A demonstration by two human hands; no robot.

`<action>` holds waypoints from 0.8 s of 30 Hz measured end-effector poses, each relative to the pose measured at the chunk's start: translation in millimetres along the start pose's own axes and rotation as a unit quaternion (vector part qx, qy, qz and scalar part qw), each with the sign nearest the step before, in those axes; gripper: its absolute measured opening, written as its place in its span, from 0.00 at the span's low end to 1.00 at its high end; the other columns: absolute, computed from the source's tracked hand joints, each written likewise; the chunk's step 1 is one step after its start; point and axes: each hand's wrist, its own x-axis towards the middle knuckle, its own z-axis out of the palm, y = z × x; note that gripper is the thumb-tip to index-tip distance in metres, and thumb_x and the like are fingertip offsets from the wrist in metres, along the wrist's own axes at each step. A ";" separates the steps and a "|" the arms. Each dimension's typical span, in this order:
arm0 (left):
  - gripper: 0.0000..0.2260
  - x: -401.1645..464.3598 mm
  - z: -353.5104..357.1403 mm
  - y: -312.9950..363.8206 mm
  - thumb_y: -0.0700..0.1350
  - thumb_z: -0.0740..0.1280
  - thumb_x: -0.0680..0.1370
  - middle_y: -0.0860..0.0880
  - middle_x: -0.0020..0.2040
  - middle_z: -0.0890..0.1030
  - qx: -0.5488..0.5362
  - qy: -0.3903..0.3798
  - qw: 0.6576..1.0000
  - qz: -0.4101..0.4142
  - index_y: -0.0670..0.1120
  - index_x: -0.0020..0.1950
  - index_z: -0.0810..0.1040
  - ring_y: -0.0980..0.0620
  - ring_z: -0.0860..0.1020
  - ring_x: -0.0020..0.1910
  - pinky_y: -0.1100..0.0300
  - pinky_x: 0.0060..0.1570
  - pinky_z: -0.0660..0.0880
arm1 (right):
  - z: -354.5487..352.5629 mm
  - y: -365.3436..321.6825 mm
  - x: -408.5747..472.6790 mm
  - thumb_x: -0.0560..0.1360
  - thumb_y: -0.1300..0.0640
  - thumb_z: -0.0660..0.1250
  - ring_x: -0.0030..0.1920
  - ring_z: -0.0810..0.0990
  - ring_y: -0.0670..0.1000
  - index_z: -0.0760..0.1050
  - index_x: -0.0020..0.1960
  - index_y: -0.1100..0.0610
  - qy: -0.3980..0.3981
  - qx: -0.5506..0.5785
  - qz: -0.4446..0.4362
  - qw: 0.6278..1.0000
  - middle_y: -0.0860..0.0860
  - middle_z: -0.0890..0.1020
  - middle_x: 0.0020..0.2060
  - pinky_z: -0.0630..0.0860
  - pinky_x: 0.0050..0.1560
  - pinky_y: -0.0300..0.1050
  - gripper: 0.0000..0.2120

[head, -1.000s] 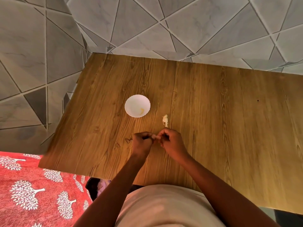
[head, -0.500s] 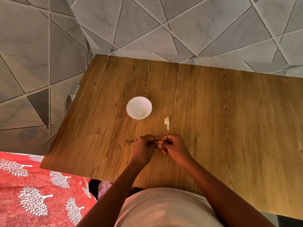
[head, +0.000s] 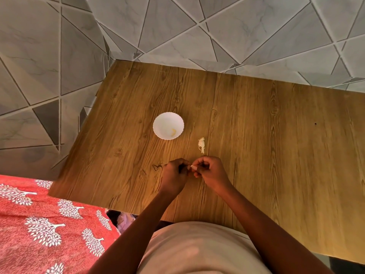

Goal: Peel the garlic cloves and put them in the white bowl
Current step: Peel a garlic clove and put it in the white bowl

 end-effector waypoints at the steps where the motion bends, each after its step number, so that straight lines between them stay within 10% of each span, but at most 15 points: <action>1: 0.08 -0.7 0.9 -1.2 0.34 0.69 0.79 0.55 0.39 0.83 -0.019 -0.003 1.000 -0.005 0.45 0.49 0.85 0.61 0.81 0.39 0.70 0.41 0.76 | -0.2 1.2 0.1 0.77 0.66 0.71 0.36 0.83 0.50 0.82 0.46 0.57 0.005 -0.004 -0.003 1.000 0.54 0.85 0.38 0.83 0.42 0.46 0.05; 15: 0.04 -0.4 -4.6 -2.9 0.38 0.72 0.79 0.45 0.38 0.86 -0.230 -0.030 0.967 -0.107 0.39 0.47 0.86 0.53 0.81 0.36 0.61 0.39 0.78 | -5.1 3.3 -4.9 0.76 0.67 0.72 0.41 0.81 0.38 0.83 0.50 0.59 0.020 -0.217 -0.180 0.959 0.50 0.86 0.43 0.74 0.45 0.25 0.06; 24: 0.02 -3.0 -9.2 4.3 0.34 0.72 0.78 0.43 0.42 0.87 -0.275 -0.023 0.958 -0.083 0.37 0.48 0.84 0.47 0.84 0.42 0.58 0.45 0.81 | -7.8 2.6 -2.1 0.74 0.70 0.70 0.42 0.80 0.44 0.82 0.48 0.59 0.019 -0.248 -0.242 0.938 0.51 0.84 0.42 0.76 0.44 0.35 0.09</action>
